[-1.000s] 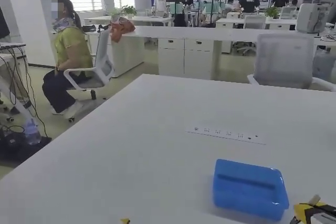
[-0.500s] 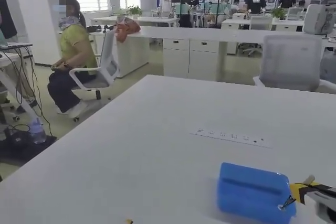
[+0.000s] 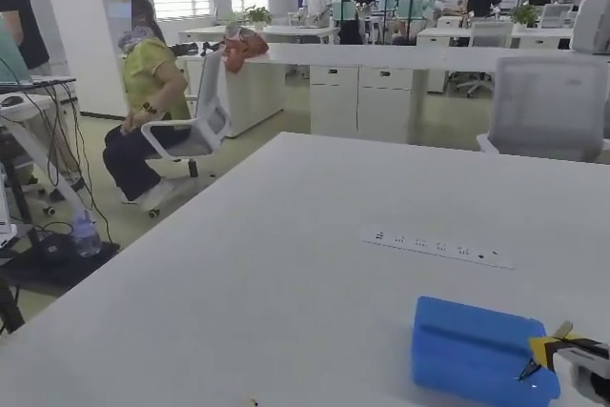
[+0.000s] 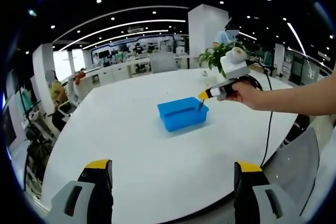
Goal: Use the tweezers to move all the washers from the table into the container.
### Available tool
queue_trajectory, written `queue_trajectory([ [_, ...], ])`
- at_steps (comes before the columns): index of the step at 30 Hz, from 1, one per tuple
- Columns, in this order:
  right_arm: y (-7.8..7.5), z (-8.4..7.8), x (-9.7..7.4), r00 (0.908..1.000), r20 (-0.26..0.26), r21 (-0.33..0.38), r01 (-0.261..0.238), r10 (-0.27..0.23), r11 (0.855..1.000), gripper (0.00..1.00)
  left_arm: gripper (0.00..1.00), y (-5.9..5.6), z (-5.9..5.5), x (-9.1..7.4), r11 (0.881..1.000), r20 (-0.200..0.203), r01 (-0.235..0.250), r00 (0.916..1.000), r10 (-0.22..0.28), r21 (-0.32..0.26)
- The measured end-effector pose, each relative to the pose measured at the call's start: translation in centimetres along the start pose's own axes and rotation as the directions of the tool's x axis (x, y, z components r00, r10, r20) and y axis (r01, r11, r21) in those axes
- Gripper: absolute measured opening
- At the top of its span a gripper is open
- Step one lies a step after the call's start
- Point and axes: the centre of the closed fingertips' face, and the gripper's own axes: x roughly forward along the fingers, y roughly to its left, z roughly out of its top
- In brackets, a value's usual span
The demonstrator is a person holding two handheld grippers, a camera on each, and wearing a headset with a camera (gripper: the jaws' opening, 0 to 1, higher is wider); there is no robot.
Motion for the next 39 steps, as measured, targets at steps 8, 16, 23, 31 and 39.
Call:
queue_trajectory([
  [8,-0.2,-1.3,0.9,0.9994,-0.033,-0.006,-0.003,0.003,1.0,0.01,0.99,-0.2,-0.1,0.1,1.0,-0.012,0.006,0.9999,-0.006,-0.002],
  [16,-0.2,-1.8,1.3,0.9988,-0.049,-0.006,-0.01,0.01,1.0,0.01,0.99,0.0,-0.2,0.3,1.0,-0.018,0.004,0.9998,-0.004,-0.009],
  [23,-0.3,-2.2,1.4,0.9981,-0.06,-0.01,-0.012,0.011,1.0,0.01,0.99,0.0,0.1,0.3,1.0,-0.011,0.003,0.9999,-0.003,0.001],
  [31,-0.4,-2.6,1.7,0.9969,-0.078,-0.078,-0.012,0.006,0.997,0.02,0.97,-0.2,0.3,0.4,1.0,-0.014,0.018,0.9997,-0.018,0.004],
  [39,0.9,0.5,-0.7,0.9988,0.032,-0.05,-0.036,0.037,0.998,0.02,0.84,-1.0,1.8,0.5,0.997,-0.019,0.082,0.9964,-0.082,0.0],
])
